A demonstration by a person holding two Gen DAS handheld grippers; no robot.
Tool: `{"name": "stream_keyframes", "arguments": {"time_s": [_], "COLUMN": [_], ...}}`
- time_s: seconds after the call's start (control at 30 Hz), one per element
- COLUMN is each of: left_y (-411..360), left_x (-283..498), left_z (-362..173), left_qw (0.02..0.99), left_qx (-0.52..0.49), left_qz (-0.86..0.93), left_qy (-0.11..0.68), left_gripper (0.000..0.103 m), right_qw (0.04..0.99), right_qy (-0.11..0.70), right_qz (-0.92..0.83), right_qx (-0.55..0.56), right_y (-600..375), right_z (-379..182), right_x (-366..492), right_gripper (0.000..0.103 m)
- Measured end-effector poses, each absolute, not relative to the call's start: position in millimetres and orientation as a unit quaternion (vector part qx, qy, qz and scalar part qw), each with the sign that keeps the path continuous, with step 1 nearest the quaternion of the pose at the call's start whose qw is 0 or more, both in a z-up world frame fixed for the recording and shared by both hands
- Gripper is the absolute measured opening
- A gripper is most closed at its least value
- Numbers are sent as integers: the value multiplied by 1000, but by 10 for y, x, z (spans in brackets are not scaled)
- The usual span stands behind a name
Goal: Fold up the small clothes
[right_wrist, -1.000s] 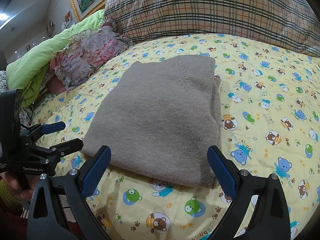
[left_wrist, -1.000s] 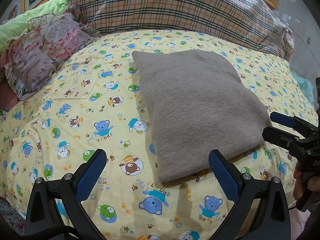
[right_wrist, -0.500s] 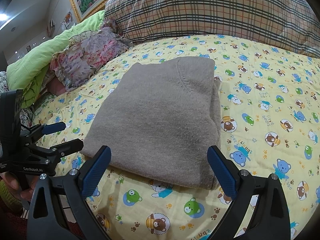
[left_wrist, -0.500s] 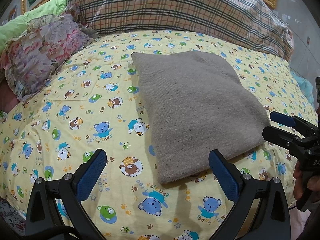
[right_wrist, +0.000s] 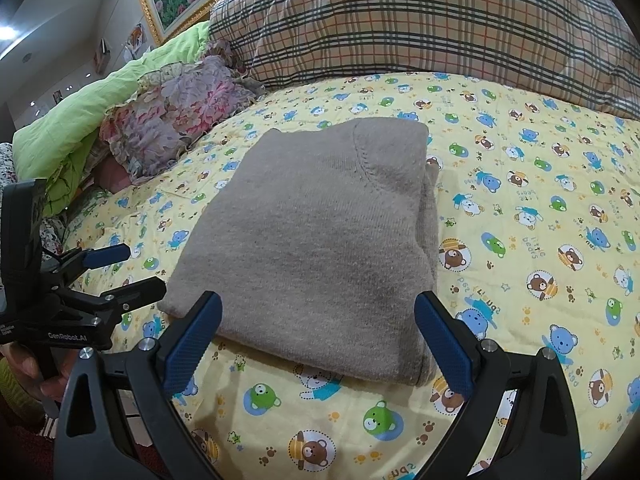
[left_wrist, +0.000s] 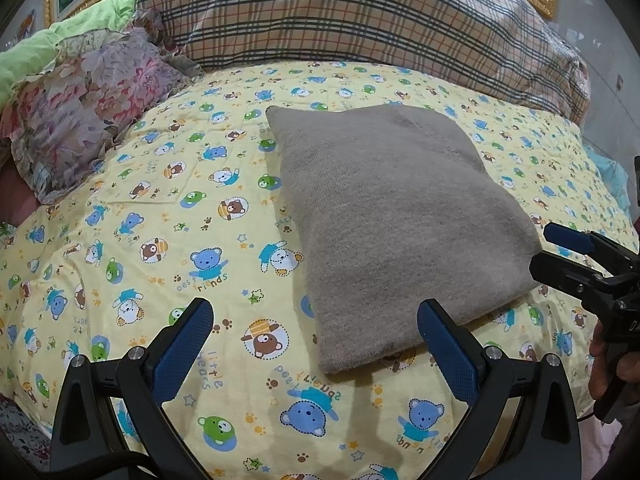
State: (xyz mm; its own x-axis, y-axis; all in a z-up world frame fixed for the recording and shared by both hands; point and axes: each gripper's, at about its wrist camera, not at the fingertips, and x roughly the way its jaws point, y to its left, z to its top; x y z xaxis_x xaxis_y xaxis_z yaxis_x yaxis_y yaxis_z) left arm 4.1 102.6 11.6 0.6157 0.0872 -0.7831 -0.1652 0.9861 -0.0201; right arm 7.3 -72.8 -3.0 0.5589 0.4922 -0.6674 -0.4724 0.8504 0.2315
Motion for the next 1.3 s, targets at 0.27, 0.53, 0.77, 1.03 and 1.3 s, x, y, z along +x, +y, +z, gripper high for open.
{"name": "stream_keyframes", "arguments": {"time_s": [0.27, 0.53, 0.77, 1.03, 1.3], "left_y": [1023, 1028, 1016, 1011, 997], "left_x": [79, 99, 121, 135, 164], "left_z": [163, 164, 140, 140, 138], "left_qw": [901, 901, 899, 899, 898], "left_qx": [-39, -39, -38, -38, -36], "left_qz": [69, 68, 67, 65, 62], "left_qy": [426, 428, 430, 431, 434], "left_gripper": [102, 102, 102, 102, 102], "right_qw": [884, 883, 884, 884, 883], "right_qy": [378, 379, 379, 379, 379], "right_qz": [274, 275, 275, 275, 275], "right_qx": [11, 13, 13, 14, 14], "right_y": [-763, -763, -762, -766, -772], "right_z": [25, 8, 9, 11, 11], "right_x": [144, 148, 147, 167, 173], "right_gripper": [97, 97, 97, 97, 97]}}
